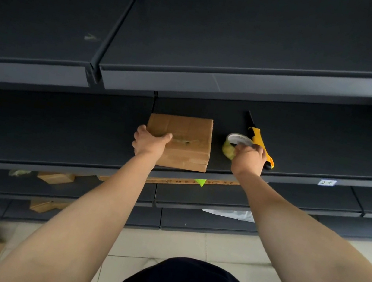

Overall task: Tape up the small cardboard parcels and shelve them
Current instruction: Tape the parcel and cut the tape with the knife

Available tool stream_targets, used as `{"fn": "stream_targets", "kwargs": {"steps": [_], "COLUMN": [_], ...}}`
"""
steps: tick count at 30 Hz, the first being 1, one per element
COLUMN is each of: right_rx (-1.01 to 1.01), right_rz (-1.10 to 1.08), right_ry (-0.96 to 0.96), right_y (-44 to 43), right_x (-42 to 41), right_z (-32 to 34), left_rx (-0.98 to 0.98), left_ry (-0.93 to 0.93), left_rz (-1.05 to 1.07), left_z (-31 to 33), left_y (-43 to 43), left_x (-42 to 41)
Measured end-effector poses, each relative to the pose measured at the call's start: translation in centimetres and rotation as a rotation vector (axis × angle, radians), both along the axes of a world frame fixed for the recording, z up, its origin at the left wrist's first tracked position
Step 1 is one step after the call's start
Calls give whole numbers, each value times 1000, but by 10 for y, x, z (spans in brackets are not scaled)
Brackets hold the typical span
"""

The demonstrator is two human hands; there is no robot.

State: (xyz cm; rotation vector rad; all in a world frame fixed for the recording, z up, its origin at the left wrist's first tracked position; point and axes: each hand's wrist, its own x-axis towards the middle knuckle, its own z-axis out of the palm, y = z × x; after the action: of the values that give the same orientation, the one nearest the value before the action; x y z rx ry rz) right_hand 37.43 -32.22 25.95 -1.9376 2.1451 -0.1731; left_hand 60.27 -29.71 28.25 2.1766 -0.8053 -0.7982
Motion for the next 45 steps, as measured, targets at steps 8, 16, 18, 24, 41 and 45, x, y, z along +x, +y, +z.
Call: {"fn": "stream_targets", "kwargs": {"steps": [8,16,18,24,41,45], "right_rx": [-229,-79,-29,94,-46,-75], "right_rz": [-211,-67,-68,103,243,235], "right_ry": [-765,-1056,-1078,-1047,-742,-733], "right_y": [14,16,17,24,28,26], "right_x": [10,27,33,42,59,58], "right_z": [55,101,107,107,107,109], "left_rx": [-161,-598,-579,-624,-423,-537], "left_ry": [-275,-151,-78,37,-237,-86], "left_rz": [53,-704,-723,-574,-513,-480], "left_z": [24,64,64,62,66,67], "left_y": [6,18,20,26,26,26], "left_x": [-16,-61,-66,-58,-57,-57]}}
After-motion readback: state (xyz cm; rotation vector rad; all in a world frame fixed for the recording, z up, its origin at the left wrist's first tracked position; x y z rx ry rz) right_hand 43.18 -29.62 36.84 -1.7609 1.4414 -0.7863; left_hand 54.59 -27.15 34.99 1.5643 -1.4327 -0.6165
